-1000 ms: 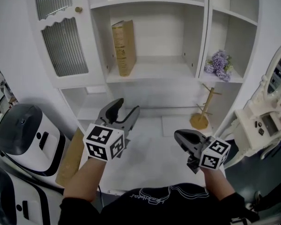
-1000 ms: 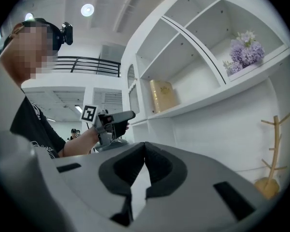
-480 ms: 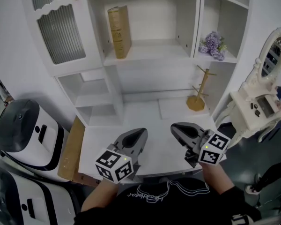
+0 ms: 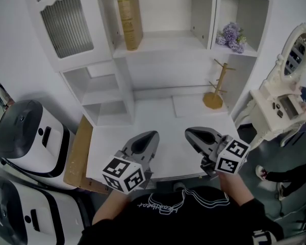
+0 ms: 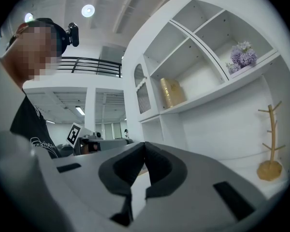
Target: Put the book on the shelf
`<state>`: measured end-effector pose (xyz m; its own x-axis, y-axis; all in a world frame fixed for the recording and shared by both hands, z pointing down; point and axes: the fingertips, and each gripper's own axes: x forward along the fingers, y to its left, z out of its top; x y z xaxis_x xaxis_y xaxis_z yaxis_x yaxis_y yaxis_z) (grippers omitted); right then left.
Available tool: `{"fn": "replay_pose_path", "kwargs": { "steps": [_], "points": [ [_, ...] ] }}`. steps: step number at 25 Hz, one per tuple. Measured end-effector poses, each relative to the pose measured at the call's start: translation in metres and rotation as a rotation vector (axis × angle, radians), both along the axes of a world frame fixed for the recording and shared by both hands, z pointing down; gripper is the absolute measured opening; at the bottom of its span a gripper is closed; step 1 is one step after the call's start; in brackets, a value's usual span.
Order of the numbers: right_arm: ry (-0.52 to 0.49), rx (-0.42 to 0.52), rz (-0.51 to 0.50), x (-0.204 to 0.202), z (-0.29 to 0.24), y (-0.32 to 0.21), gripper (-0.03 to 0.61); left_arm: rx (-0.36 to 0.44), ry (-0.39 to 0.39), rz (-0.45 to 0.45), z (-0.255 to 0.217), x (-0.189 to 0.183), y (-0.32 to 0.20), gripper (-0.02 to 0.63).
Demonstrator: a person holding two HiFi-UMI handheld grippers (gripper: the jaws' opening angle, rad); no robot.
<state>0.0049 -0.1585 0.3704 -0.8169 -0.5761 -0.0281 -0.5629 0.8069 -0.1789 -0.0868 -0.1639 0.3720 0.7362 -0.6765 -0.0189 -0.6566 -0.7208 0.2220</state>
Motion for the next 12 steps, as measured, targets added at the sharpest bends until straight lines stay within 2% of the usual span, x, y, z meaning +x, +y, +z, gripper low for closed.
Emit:
{"fn": "replay_pose_path", "kwargs": {
  "steps": [12],
  "points": [
    [0.002,-0.013,-0.015,-0.0029,0.0050,-0.0093,0.006,-0.002,-0.007,-0.009,-0.0005,-0.0003,-0.0064,0.003]
  ]
}}
